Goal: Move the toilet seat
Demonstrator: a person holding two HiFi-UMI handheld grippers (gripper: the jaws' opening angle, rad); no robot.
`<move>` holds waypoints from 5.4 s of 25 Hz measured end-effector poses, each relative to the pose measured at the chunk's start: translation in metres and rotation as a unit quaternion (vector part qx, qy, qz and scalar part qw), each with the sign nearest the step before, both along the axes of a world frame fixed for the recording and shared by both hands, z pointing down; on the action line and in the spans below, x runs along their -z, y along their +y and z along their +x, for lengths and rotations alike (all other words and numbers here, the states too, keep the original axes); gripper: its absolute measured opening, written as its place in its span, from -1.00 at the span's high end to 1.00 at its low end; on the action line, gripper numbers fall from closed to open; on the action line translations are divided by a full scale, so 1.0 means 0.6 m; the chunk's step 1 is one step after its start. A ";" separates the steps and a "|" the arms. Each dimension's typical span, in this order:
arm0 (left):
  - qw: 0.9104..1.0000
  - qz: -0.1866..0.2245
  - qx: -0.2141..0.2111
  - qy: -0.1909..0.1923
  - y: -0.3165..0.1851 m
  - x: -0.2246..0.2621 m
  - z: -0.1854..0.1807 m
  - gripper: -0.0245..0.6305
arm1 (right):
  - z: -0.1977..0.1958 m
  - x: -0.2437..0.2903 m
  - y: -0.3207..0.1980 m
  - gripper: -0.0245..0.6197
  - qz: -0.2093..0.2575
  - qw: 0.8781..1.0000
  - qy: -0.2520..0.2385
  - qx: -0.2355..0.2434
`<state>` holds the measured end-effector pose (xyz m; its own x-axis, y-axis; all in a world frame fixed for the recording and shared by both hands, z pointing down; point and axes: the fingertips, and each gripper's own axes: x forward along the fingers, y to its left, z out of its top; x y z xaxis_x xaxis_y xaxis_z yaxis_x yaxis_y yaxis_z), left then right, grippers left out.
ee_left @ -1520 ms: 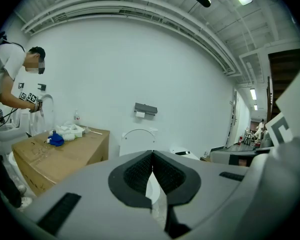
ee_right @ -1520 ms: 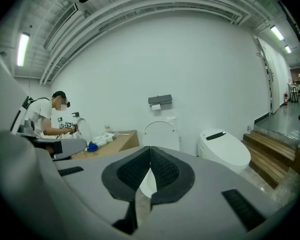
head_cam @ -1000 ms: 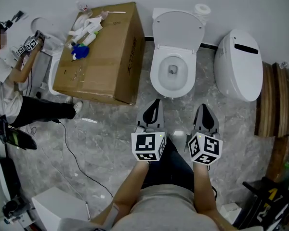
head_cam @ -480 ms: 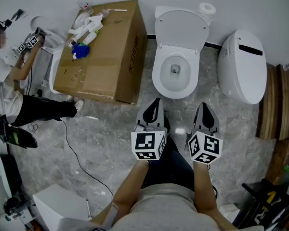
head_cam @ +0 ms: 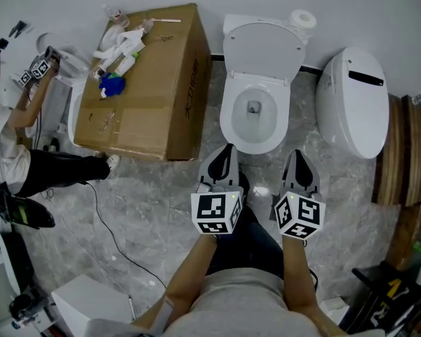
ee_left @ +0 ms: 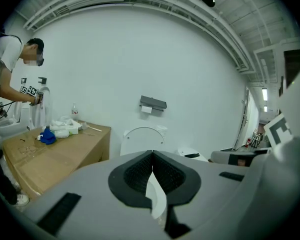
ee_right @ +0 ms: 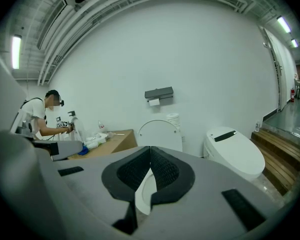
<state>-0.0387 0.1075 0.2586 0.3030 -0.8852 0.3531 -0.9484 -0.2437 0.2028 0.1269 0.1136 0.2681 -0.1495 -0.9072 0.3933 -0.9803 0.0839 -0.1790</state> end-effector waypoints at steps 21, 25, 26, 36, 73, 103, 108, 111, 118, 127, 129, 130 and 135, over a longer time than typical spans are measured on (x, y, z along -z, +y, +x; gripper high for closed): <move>0.998 -0.057 -0.020 0.020 -0.184 -0.062 -0.047 0.88 | -0.025 -0.037 -0.173 0.87 -0.030 0.999 -0.002 -0.033; 0.997 -0.072 -0.020 0.024 -0.213 -0.087 -0.053 0.88 | -0.020 -0.059 -0.200 0.87 -0.039 0.998 0.002 -0.039; 0.997 -0.075 -0.020 0.026 -0.219 -0.093 -0.053 0.88 | -0.019 -0.065 -0.206 0.87 -0.043 0.998 0.003 -0.041; 0.993 -0.112 -0.010 0.026 -0.249 -0.152 -0.061 0.88 | -0.013 -0.124 -0.238 0.87 -0.079 0.996 0.015 -0.035; 0.961 -0.271 -0.033 -0.032 -0.247 -0.491 -0.040 0.87 | 0.056 -0.448 -0.261 0.87 -0.222 0.974 -0.006 0.031; 0.929 -0.369 0.015 0.034 -0.201 -0.727 -0.032 0.64 | 0.094 -0.731 -0.178 0.56 -0.339 0.939 -0.058 -0.015; 0.921 -0.386 0.028 0.040 -0.186 -0.760 -0.039 0.60 | 0.101 -0.761 -0.166 0.49 -0.354 0.932 -0.070 -0.020; 0.917 -0.396 0.031 0.041 -0.178 -0.777 -0.043 0.57 | 0.108 -0.778 -0.160 0.40 -0.361 0.928 -0.085 -0.026; 0.911 -0.408 0.040 0.037 -0.157 -0.809 -0.056 0.49 | 0.104 -0.808 -0.139 0.31 -0.373 0.921 -0.110 -0.019; 0.906 -0.420 0.048 0.037 -0.146 -0.841 -0.060 0.39 | 0.096 -0.839 -0.128 0.25 -0.381 0.915 -0.131 -0.029; 0.905 -0.421 0.052 0.034 -0.143 -0.847 -0.062 0.37 | 0.093 -0.844 -0.126 0.23 -0.384 0.913 -0.134 -0.031; 0.904 -0.423 0.052 0.035 -0.142 -0.850 -0.061 0.36 | 0.093 -0.846 -0.127 0.23 -0.384 0.913 -0.135 -0.033; 0.901 -0.428 0.054 0.038 -0.138 -0.864 -0.053 0.30 | 0.096 -0.856 -0.129 0.20 -0.385 0.910 -0.148 -0.042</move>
